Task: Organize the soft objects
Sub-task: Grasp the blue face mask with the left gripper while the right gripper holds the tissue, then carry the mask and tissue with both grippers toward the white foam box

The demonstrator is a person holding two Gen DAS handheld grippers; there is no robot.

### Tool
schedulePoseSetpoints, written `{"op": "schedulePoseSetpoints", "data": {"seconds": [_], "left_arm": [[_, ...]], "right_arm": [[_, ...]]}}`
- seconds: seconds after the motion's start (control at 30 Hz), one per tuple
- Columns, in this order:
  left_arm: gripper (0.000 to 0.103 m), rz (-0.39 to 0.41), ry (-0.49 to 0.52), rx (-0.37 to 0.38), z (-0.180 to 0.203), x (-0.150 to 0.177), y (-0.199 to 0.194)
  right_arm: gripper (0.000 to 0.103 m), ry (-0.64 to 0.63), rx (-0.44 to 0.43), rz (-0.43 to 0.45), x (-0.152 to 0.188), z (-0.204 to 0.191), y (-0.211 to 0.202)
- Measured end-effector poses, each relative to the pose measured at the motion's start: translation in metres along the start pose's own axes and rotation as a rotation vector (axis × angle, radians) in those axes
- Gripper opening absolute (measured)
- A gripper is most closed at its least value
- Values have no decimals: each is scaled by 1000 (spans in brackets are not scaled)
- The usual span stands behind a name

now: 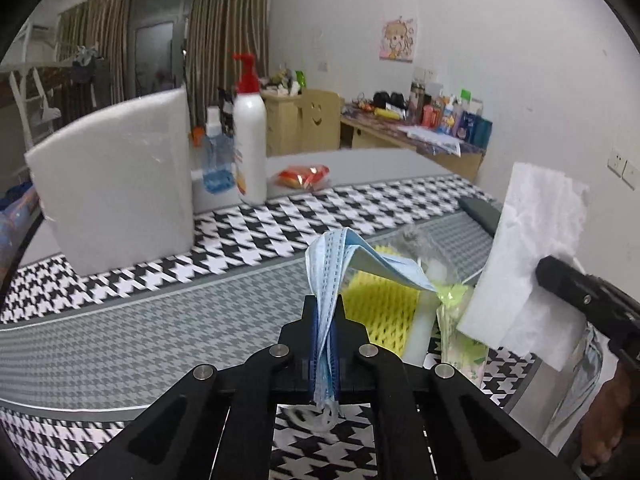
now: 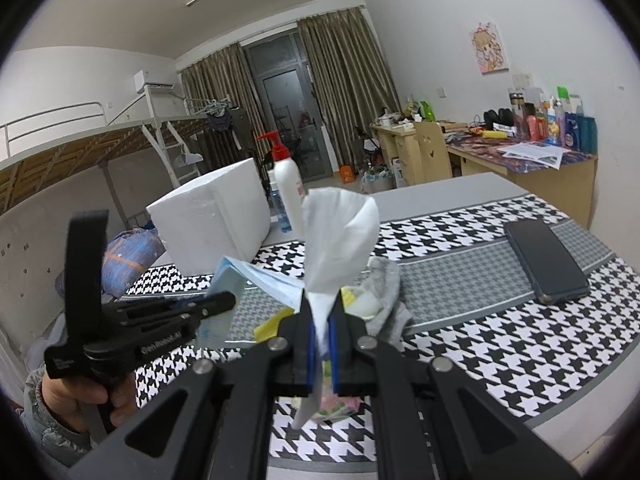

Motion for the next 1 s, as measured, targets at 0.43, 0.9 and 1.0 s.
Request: {"op": "schedulePoseSetpoints", "data": {"seconds": [0.43,0.9,1.0], "left_arm": [[6,92,-33,-31,-20,-8,-41],[6,183,7,-10,-16,-38,-70],[6,195,8,-2,-17,-43,-73]], "right_arm": [[8,-40,-5,20,-10,-21,-4],[8,-55,-16,43,-20,-34,-4],[8,-59,-21,47,-22,-38,-4]]}}
Point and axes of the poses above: each gripper's, at about its wrist camera, not at the fingertips, and y roughly the way its jaws point, z to its right, x to its underside, the point moved 6 cm from there along y, roughly the way its jaws point, and after that the axes turned 7 degrees about y, right-handed, at the moved point
